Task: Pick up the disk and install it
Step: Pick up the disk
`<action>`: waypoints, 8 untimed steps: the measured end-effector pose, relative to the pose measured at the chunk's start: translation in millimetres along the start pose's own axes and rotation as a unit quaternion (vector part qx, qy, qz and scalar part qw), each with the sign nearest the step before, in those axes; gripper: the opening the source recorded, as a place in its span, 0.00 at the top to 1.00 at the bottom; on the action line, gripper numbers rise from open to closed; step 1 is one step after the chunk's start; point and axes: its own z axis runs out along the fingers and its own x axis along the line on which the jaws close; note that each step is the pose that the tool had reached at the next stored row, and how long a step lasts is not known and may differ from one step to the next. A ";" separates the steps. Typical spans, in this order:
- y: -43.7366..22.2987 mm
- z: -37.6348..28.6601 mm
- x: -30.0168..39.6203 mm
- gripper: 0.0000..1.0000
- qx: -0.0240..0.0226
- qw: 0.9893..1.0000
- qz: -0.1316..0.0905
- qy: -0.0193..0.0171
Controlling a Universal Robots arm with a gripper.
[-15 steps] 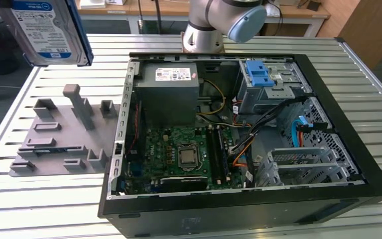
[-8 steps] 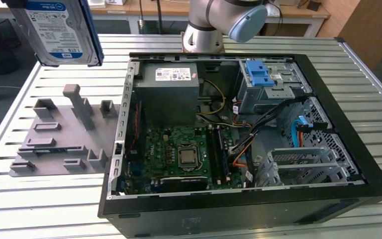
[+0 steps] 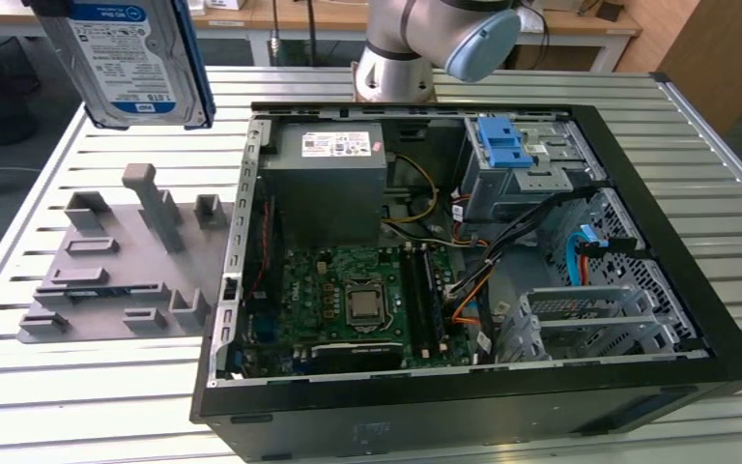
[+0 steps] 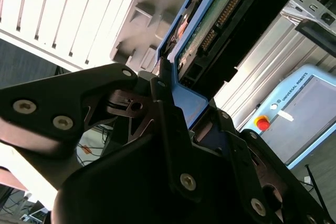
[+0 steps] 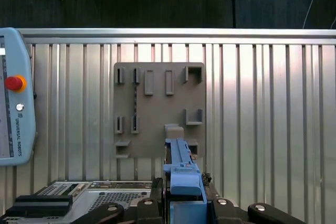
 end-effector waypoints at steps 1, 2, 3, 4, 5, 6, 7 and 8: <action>-0.5 0.0 0.0 0.64 0.000 1.000 0.000 0.000; -0.4 0.0 0.0 0.64 0.000 1.000 0.000 0.000; -0.4 0.0 0.0 0.64 0.000 1.000 0.000 0.000; -0.5 0.0 0.0 0.64 0.000 1.000 0.000 0.000; -0.5 -0.1 0.0 0.64 0.000 1.000 0.000 0.000; -0.6 0.0 0.0 0.64 0.000 1.000 0.000 0.000; -0.6 -0.1 0.0 0.64 0.000 1.000 0.000 0.000; -0.8 -0.1 0.2 0.64 0.000 1.000 0.000 0.000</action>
